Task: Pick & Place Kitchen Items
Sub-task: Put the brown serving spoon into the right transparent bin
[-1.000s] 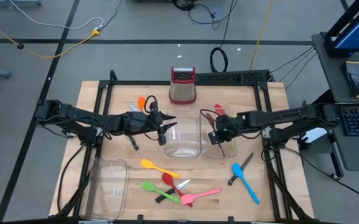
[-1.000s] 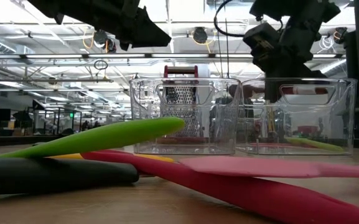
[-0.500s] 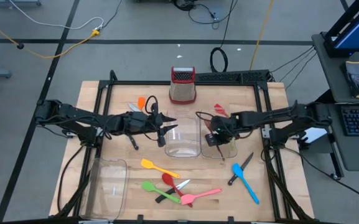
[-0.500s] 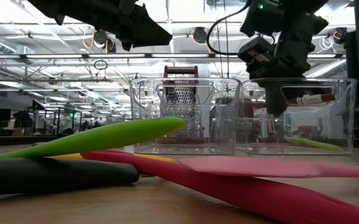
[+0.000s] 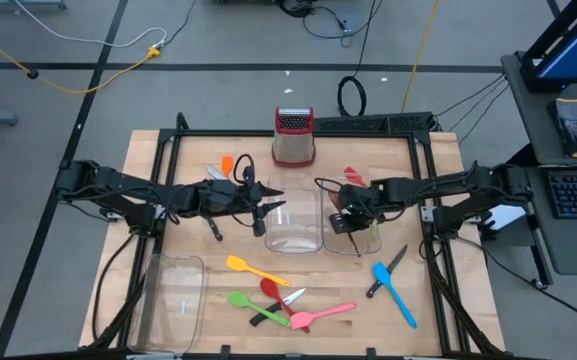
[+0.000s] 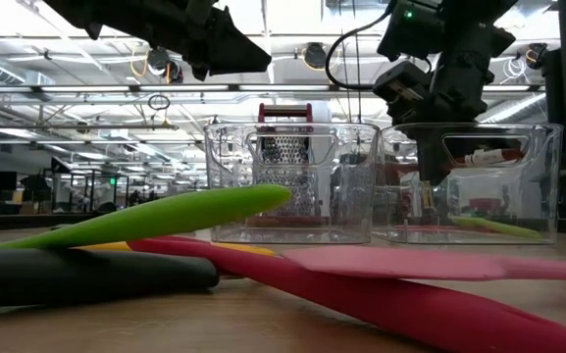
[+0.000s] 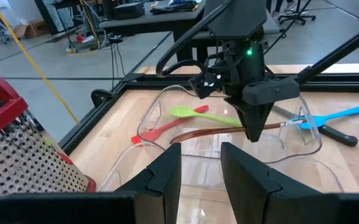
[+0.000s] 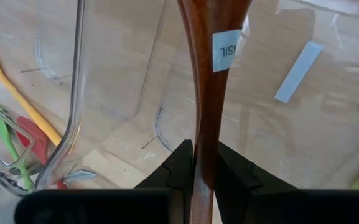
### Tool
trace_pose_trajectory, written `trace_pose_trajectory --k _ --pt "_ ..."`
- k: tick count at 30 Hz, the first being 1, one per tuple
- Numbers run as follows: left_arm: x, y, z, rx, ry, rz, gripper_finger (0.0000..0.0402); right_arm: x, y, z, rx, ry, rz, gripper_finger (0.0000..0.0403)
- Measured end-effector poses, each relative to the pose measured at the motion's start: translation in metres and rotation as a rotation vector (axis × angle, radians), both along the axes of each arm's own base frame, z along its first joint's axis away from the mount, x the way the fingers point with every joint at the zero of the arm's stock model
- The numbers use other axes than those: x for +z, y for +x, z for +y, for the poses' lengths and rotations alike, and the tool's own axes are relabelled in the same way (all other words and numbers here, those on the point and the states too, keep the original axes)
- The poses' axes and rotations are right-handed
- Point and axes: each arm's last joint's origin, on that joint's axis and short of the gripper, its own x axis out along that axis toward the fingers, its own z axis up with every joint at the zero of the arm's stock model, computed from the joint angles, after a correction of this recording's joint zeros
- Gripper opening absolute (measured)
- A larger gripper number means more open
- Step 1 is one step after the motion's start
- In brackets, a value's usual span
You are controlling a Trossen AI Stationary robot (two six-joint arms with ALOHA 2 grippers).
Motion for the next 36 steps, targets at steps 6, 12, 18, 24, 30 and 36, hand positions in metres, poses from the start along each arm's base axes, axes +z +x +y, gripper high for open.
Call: trace_pose_trajectory --k 6,12,18,24,30,36 --pt "0.0 0.0 0.0 -0.001 -0.003 -0.001 0.0118 0.0 0.0 0.0 -0.002 -0.005 0.0 0.0042" --pt "0.0 0.0 0.0 -0.001 -0.004 -0.001 0.0118 0.0 0.0 0.0 -0.002 -0.008 0.001 0.0044" --pt "0.0 0.0 0.0 0.0 -0.006 -0.001 0.0118 -0.007 -0.004 0.0 -0.003 -0.008 0.021 0.0044" --pt "0.0 0.0 0.0 0.0 -0.006 -0.001 0.0118 -0.013 -0.006 0.0 -0.02 -0.006 0.02 0.0044" --pt "0.0 0.0 0.0 0.0 -0.006 -0.001 0.0118 -0.012 -0.003 -0.001 -0.025 -0.013 -0.015 0.0044" --pt "0.0 0.0 0.0 0.0 -0.006 0.0 0.0118 -0.013 -0.003 -0.002 -0.035 -0.025 -0.015 0.0044"
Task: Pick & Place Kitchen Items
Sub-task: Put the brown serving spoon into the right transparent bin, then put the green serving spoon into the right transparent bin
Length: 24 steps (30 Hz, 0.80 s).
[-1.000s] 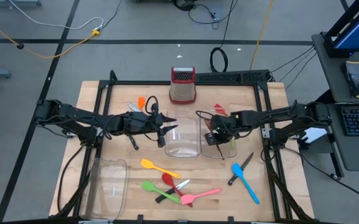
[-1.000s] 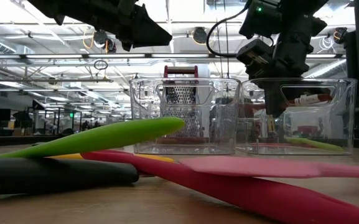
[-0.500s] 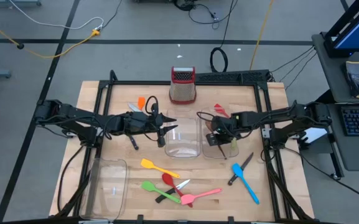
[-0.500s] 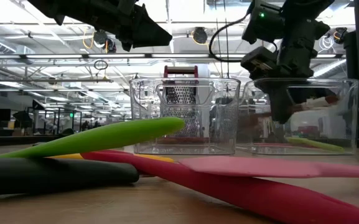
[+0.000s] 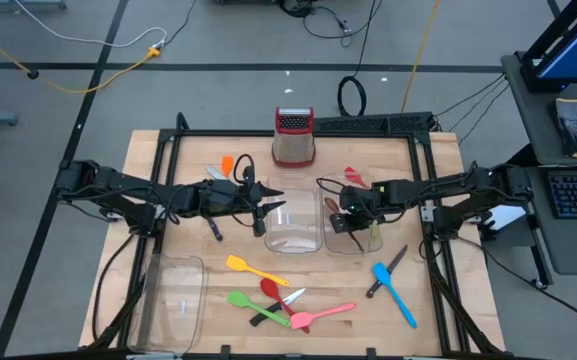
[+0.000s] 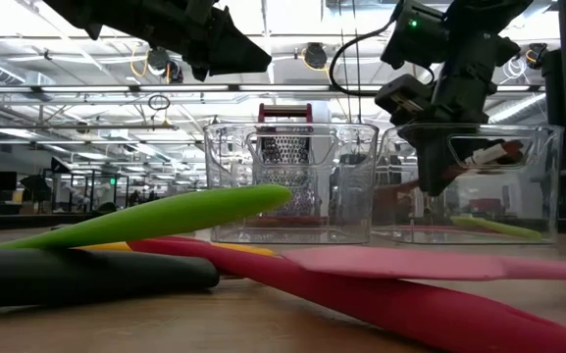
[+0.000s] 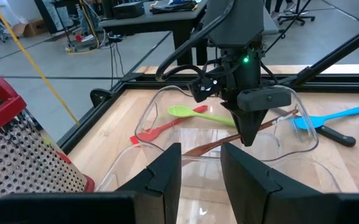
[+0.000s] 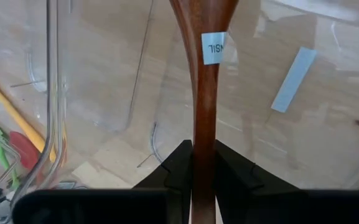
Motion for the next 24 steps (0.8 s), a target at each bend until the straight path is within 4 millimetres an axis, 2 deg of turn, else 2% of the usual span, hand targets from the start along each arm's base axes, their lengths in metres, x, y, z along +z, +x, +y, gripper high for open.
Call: trace_pose_trajectory --k 5,17,24 --pt "-0.001 -0.0002 0.0 0.0 0.0 0.01 0.0118 -0.0001 -0.0001 -0.0016 -0.007 -0.001 0.0 0.0048" --pt "-0.0015 -0.0003 0.0 0.0 -0.001 0.015 0.0118 -0.0001 0.0 -0.0017 -0.003 -0.004 -0.001 0.009" --pt "-0.0024 -0.0005 -0.0005 0.001 -0.01 0.022 0.0118 0.0037 0.0036 -0.0019 0.019 -0.017 -0.061 0.0094"
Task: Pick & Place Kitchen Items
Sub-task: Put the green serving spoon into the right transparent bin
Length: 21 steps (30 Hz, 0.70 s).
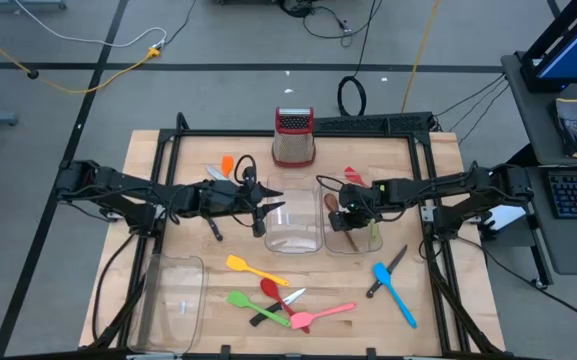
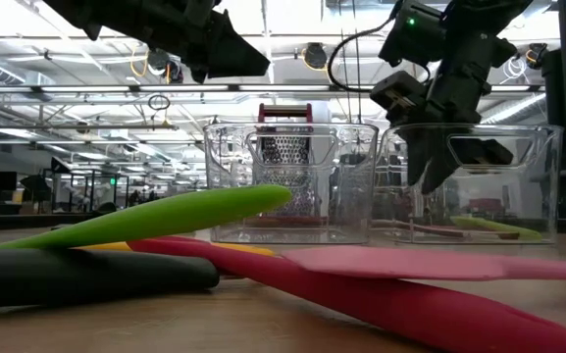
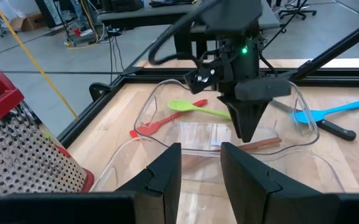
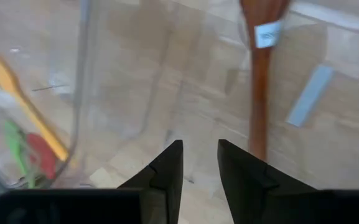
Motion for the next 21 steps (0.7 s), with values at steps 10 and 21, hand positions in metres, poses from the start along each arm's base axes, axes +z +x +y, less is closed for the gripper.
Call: trace_pose_trajectory --k 10,21 --pt "-0.001 -0.001 -0.013 -0.045 -0.003 0.007 0.0118 0.026 -0.008 0.012 0.146 -0.019 -0.154 0.0059" --pt "-0.009 -0.004 -0.023 -0.118 -0.056 0.019 0.0118 0.062 -0.04 0.058 0.267 -0.261 -0.3 0.0006"
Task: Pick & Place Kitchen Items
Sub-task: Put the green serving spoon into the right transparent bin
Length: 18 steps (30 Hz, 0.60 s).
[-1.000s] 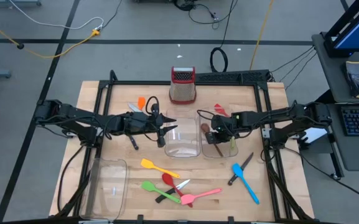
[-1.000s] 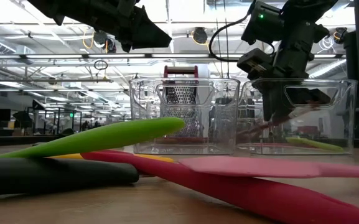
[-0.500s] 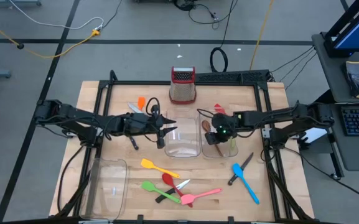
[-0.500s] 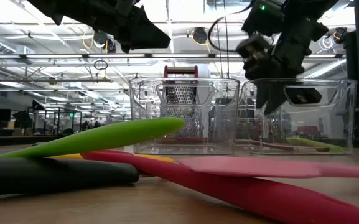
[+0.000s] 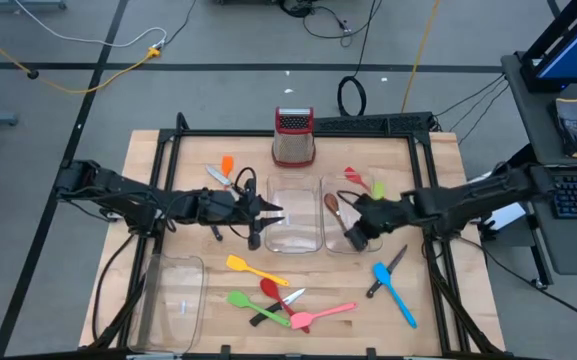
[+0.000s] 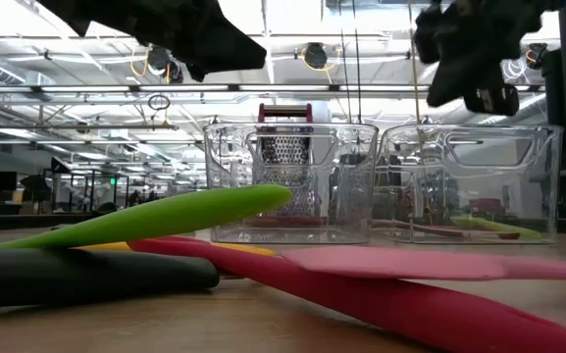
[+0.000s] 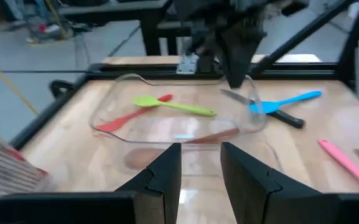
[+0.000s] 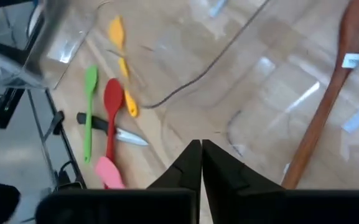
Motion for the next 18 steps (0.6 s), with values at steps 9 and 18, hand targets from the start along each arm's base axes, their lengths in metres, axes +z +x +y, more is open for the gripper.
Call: trace_pose_trajectory --k 9,18 --pt "-0.006 -0.038 -0.002 0.007 -0.103 -0.034 0.0118 0.008 -0.018 0.033 0.161 -0.238 -0.087 0.0001" --pt "-0.011 -0.072 -0.025 -0.045 -0.293 -0.01 0.0118 0.013 -0.029 0.05 0.245 -0.568 -0.162 0.0001"
